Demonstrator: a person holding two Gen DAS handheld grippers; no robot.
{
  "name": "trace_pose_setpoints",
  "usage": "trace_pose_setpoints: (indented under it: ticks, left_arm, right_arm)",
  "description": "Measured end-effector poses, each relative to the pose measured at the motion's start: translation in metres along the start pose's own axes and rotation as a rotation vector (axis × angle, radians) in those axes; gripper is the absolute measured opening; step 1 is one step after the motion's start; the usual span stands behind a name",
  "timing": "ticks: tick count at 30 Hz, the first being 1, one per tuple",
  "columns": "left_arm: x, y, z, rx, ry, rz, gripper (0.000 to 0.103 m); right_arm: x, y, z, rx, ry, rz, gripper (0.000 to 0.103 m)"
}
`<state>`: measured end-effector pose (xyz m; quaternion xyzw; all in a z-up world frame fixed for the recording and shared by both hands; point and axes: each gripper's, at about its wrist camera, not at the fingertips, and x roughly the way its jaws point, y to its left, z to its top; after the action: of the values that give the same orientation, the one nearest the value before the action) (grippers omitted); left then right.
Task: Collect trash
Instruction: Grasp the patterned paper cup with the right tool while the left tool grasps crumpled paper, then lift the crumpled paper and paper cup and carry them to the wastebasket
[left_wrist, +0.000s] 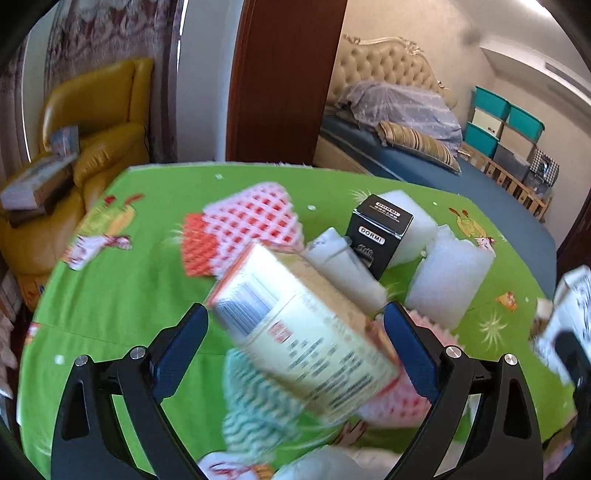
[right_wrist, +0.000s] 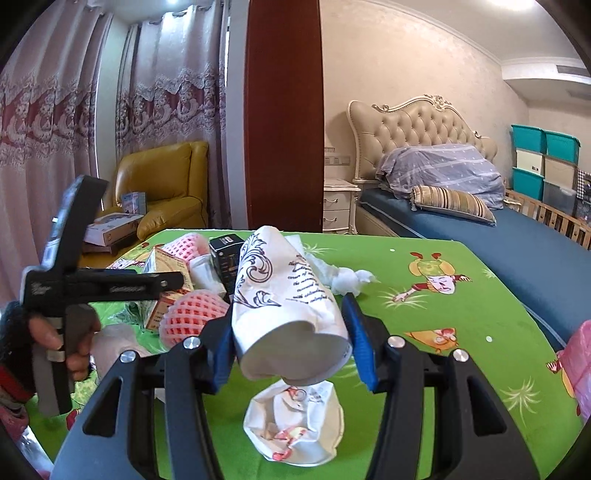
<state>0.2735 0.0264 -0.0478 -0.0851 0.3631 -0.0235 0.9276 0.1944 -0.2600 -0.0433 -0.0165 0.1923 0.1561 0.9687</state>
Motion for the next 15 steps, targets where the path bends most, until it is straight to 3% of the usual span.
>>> trace_pose_setpoints:
  ticks: [1,2,3,4,5,8,11,15]
  left_arm:
    - [0.004,-0.002,0.004,-0.005,0.005,-0.002,0.089]
    - [0.007,-0.005,0.007,-0.002,0.007,-0.005,0.082]
    - [0.009,-0.01,0.01,0.01,0.008,-0.014,0.073]
    - [0.009,-0.014,0.012,0.023,0.007,-0.028,0.055]
    - [0.008,-0.018,0.014,0.031,-0.003,-0.03,0.045]
    - [-0.005,-0.03,0.015,0.083,-0.064,-0.058,0.027]
    - [-0.017,-0.04,0.009,0.114,-0.08,-0.074,0.026]
    - [-0.017,-0.028,0.002,0.03,-0.015,-0.131,0.033]
  right_arm:
    - [-0.001,-0.002,0.0,0.004,-0.002,-0.002,0.052]
    - [-0.002,-0.005,-0.001,0.01,-0.004,-0.002,0.052]
    - [-0.003,-0.008,-0.001,0.017,-0.005,-0.002,0.052]
    - [-0.004,-0.012,-0.001,0.023,-0.007,-0.004,0.052]
    - [-0.005,-0.013,-0.001,0.028,-0.009,-0.007,0.052]
    - [-0.01,-0.024,-0.003,0.047,-0.016,-0.015,0.052]
    - [-0.012,-0.033,-0.005,0.069,-0.017,-0.024,0.052]
    - [-0.016,-0.041,-0.008,0.084,-0.021,-0.025,0.052]
